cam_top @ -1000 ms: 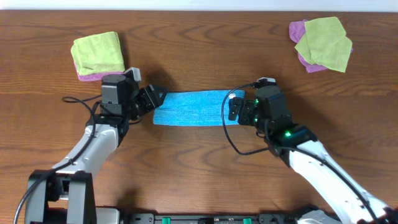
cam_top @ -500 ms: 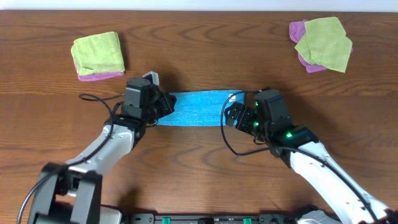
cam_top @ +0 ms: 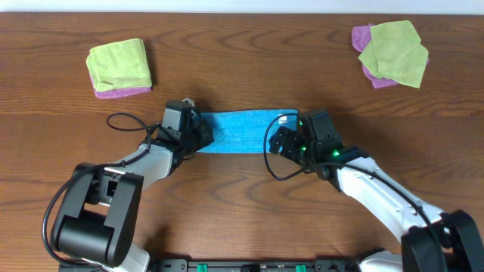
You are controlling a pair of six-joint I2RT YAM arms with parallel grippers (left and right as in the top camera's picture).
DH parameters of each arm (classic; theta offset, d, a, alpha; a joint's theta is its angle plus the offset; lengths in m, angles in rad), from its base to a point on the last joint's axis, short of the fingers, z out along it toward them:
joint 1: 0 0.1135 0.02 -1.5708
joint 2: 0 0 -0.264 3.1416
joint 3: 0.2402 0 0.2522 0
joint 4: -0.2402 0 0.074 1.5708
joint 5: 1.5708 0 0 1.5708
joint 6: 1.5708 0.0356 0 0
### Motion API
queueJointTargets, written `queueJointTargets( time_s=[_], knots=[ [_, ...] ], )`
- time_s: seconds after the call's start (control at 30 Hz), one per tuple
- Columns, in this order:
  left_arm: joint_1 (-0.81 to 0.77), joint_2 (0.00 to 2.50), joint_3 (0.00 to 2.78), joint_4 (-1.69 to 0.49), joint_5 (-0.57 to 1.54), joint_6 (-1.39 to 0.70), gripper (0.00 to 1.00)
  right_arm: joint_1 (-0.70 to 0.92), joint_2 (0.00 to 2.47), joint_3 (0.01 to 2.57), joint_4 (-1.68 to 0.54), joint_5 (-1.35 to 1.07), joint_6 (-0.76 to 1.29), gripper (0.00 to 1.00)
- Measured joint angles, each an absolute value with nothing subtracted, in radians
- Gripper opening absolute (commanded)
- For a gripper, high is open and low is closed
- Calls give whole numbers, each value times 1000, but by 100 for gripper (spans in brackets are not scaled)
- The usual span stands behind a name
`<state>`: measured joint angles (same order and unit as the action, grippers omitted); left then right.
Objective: Fold the cloth
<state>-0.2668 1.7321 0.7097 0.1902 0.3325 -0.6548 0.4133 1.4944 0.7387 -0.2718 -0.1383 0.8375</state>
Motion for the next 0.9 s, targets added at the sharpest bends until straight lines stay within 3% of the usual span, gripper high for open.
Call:
queueJointTargets(
  time_s=[0.5,0.57,0.67,0.7,0.73,0.77,0.9],
  knots=[
    [-267,1747,719,170,326,-655,6,438,1642,748,-104,-123,899,96],
    [-267,1747,720,168,326,-655,6,443,1659,752,-72,-113,911,86],
    [-267,1747,721,164,326,-655,6,453,1689,758,-33,-96,919,61],
    [-267,1747,722,163,326,-655,6,456,1699,759,-27,-88,924,42],
    [-267,1747,722,161,326,-655,6,456,1703,759,-25,-82,926,14],
    [-267,1747,723,160,326,-655,6,458,1707,759,-31,-72,929,1],
    [-267,1747,725,155,326,-655,6,458,1722,754,-39,-42,920,1]
  ],
)
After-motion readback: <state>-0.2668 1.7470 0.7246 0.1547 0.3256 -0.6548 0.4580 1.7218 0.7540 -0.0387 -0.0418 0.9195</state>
